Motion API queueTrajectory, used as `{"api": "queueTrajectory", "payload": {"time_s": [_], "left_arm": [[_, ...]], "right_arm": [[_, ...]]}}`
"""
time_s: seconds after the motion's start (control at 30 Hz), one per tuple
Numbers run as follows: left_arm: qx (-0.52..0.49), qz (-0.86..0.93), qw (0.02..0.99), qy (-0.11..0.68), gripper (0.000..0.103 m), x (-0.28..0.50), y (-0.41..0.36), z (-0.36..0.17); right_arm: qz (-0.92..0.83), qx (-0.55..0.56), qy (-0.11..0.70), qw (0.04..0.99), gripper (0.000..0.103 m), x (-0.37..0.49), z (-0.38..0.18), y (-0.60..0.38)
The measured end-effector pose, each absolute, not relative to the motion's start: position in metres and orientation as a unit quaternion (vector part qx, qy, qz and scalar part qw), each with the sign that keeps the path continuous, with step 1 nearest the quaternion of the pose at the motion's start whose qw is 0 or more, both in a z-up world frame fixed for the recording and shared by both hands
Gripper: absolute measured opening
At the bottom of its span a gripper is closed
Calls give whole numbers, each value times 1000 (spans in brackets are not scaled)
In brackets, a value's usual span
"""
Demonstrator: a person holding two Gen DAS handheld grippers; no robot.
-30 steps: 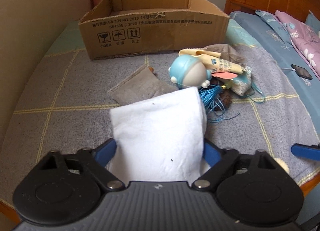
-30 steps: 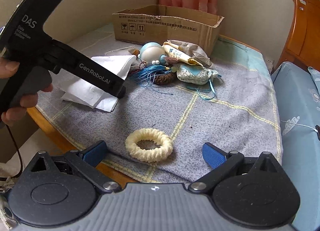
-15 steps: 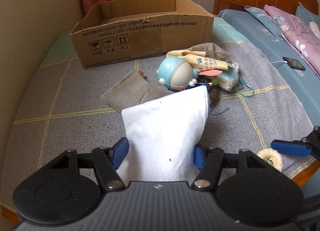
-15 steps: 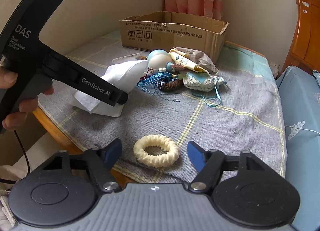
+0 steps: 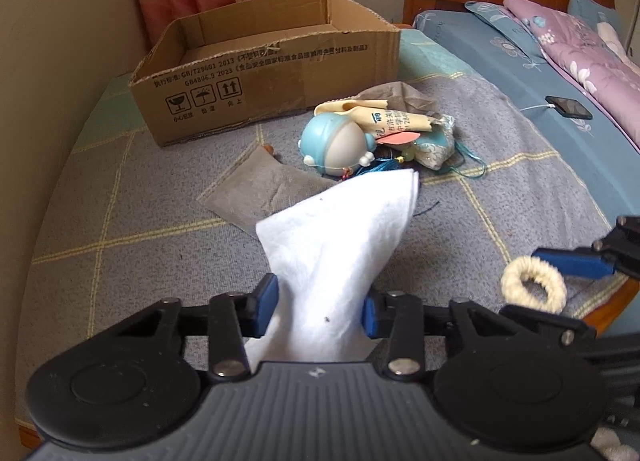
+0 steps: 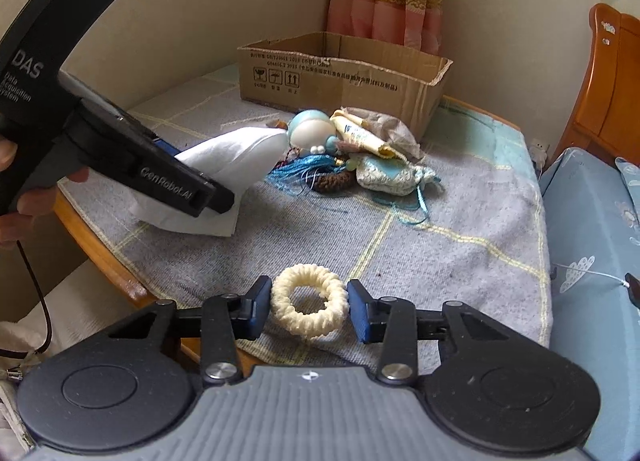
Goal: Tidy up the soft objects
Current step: 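Close the right tool on the cream ring while the left tool grasps the white cloth, then carry the cloth with the left tool into the box while the right tool drops the ring there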
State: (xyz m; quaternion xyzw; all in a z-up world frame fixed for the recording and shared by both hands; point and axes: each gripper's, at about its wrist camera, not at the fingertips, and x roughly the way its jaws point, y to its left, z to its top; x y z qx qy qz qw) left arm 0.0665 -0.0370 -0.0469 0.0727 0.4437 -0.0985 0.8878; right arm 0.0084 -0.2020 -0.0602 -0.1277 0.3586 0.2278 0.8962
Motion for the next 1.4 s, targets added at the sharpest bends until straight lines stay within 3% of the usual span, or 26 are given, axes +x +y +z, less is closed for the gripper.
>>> {"api": "queueTrajectory", "payload": {"time_s": [0.37, 0.53, 0.93, 1.4], "left_arm": [[93, -107, 891, 431, 26, 63, -34, -33], [104, -108, 894, 422, 14, 62, -33, -28], [123, -105, 907, 388, 14, 73, -28, 5], [142, -88, 921, 351, 14, 164, -20, 47]], "right_arm": [[226, -142, 342, 901, 46, 11, -46, -197], [227, -149, 336, 902, 46, 11, -42, -195], [231, -160, 324, 903, 46, 18, -27, -191], [229, -157, 295, 914, 46, 70, 14, -187]]}}
